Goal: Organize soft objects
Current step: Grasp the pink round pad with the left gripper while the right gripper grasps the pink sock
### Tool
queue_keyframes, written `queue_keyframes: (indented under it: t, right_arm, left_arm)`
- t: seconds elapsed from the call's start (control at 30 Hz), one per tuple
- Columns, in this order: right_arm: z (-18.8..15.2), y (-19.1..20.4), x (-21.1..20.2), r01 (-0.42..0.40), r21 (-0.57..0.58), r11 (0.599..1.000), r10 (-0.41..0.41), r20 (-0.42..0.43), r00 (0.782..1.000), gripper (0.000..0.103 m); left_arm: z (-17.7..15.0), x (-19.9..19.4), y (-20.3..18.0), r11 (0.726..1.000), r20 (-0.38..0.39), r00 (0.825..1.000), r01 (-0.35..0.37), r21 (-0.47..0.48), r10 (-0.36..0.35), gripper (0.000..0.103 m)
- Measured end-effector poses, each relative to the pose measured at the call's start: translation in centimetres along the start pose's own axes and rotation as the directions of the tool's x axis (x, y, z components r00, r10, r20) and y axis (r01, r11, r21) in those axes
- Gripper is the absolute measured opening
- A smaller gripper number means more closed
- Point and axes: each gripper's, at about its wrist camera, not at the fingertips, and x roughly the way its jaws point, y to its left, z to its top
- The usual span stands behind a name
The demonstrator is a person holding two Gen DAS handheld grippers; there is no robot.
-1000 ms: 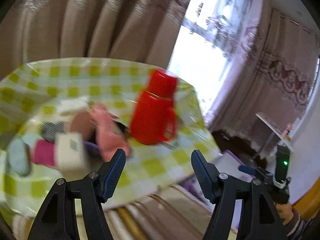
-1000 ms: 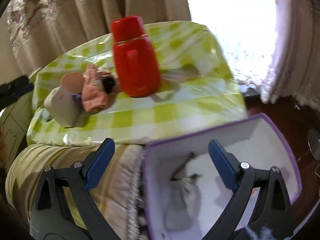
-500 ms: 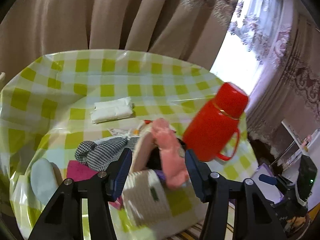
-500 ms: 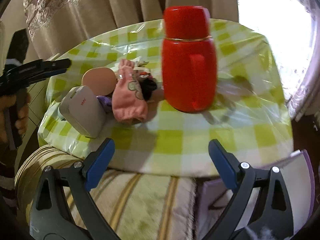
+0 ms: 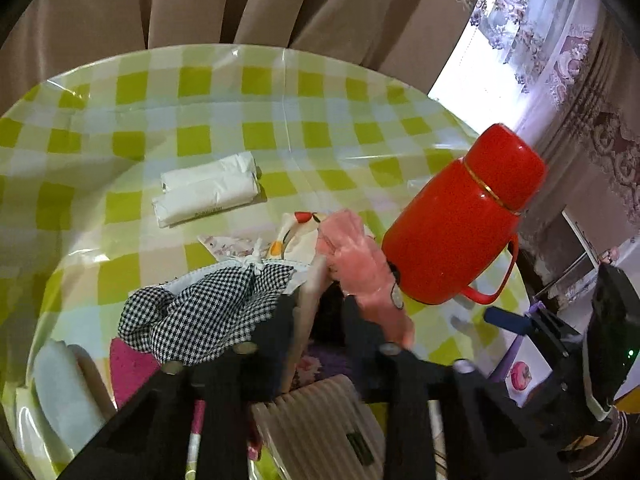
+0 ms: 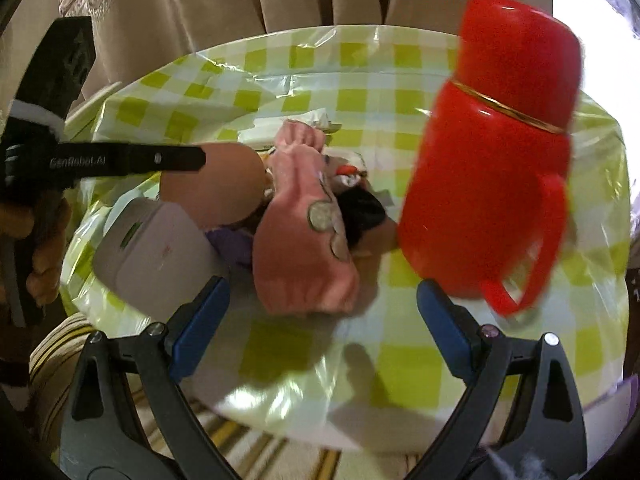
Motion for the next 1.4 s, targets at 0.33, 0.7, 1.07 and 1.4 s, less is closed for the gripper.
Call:
queue_keyframes:
  t: [0.33,0.7,1.07,1.4]
  right_arm:
    - [2.8,1.3,5.3,0.037,-0.008,0.999,-0.037,-0.021,0.999,0.096]
    - [2.2,1.8,8.4,0.077,-0.041,0.996,-0.081,-0.097,0.992,0.029]
    - [1.1,1.6,4.2,0.112,-0.045,0.993,-0.113,-0.029,0.993,0.018]
    - [-1.7,-0.2,-1.2,0.13,0.012,0.991,-0.13,-0.016,0.991,0.018]
  left_arm:
    - [-0.4,-0.8,3.0,0.979,0.099,0.987,0.141,-0.144,-0.127,0.007]
    - [-0.9,-2.4,4.1,0.945,0.225,0.957,0.235,-0.229,-0.184,0.007]
    - [-2.4,-4.2,3.6,0.907,0.332,0.914,0.327,-0.266,-0.233,0.007]
    - [-4.5,-5.9,-1.6,0.909,0.34,0.897,0.363,-0.205,-0.282,0.007]
